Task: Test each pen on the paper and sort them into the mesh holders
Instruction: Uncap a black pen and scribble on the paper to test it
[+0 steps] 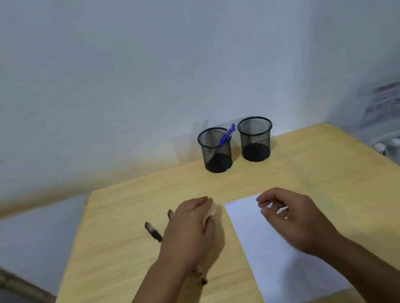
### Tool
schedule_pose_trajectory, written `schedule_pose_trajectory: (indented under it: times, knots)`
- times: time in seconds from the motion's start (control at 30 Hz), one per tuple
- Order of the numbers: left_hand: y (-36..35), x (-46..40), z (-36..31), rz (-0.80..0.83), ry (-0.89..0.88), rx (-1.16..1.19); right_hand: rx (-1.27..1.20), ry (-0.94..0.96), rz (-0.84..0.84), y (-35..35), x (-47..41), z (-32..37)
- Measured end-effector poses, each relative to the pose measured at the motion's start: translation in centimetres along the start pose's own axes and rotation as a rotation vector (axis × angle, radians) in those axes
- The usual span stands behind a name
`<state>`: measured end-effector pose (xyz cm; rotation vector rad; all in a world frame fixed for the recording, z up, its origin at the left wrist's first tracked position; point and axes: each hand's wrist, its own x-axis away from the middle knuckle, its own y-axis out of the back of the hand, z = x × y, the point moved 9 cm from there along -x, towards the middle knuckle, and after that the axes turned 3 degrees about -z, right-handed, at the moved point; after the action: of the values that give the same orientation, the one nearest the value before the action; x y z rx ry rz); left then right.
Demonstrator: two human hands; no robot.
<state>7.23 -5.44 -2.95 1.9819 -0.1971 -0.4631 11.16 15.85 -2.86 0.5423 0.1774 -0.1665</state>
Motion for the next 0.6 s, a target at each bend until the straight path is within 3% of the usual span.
schedule_pose_trajectory:
  times: [0.27, 0.6]
  knots:
    - [1.2, 1.0, 6.9, 0.054, 0.033, -0.096, 0.165, 0.042, 0.305, -11.7, 0.3, 5.2]
    - [1.5, 1.2, 7.7, 0.073, -0.026, -0.078, 0.332, -0.013, 0.343, -15.4, 0.4, 6.2]
